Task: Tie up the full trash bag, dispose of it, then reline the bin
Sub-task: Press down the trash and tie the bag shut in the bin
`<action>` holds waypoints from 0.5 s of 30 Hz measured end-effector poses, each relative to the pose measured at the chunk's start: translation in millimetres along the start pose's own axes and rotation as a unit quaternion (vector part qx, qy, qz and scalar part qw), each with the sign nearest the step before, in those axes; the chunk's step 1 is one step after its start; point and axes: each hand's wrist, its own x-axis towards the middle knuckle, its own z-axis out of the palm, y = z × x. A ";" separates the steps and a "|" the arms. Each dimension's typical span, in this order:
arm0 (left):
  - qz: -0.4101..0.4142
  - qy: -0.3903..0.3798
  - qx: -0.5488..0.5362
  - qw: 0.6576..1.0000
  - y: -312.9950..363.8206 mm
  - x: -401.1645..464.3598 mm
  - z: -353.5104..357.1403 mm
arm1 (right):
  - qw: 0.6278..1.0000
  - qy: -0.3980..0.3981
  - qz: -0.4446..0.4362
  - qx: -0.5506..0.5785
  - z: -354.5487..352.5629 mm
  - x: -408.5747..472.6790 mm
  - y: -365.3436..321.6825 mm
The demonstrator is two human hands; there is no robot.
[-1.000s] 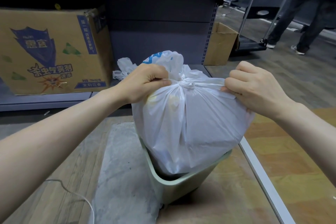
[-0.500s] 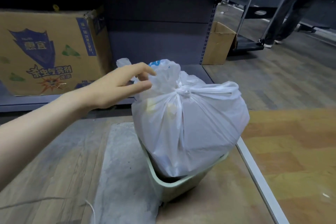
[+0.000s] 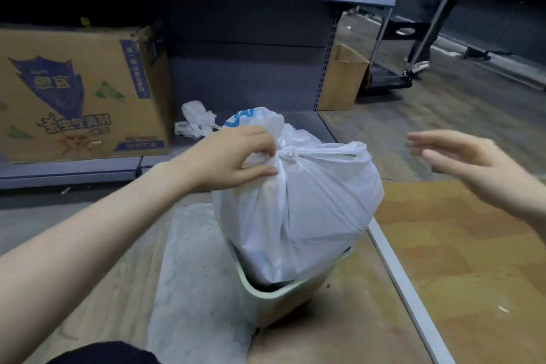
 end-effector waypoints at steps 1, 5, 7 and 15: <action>-0.017 0.007 -0.005 1.000 -0.5 0.3 0.5 | 1.000 -0.006 0.002 -0.009 15.5 18.0 -10.2; -0.054 0.001 0.006 0.999 -0.4 4.3 0.4 | 0.983 -0.043 -0.094 -0.150 78.1 72.1 -46.3; -0.066 0.003 0.021 0.998 1.9 6.0 3.0 | 0.973 -0.053 -0.123 -0.191 94.5 79.2 -47.1; -0.080 -0.011 0.041 0.996 4.4 11.7 4.8 | 0.949 -0.029 -0.148 -0.275 112.7 91.5 -38.8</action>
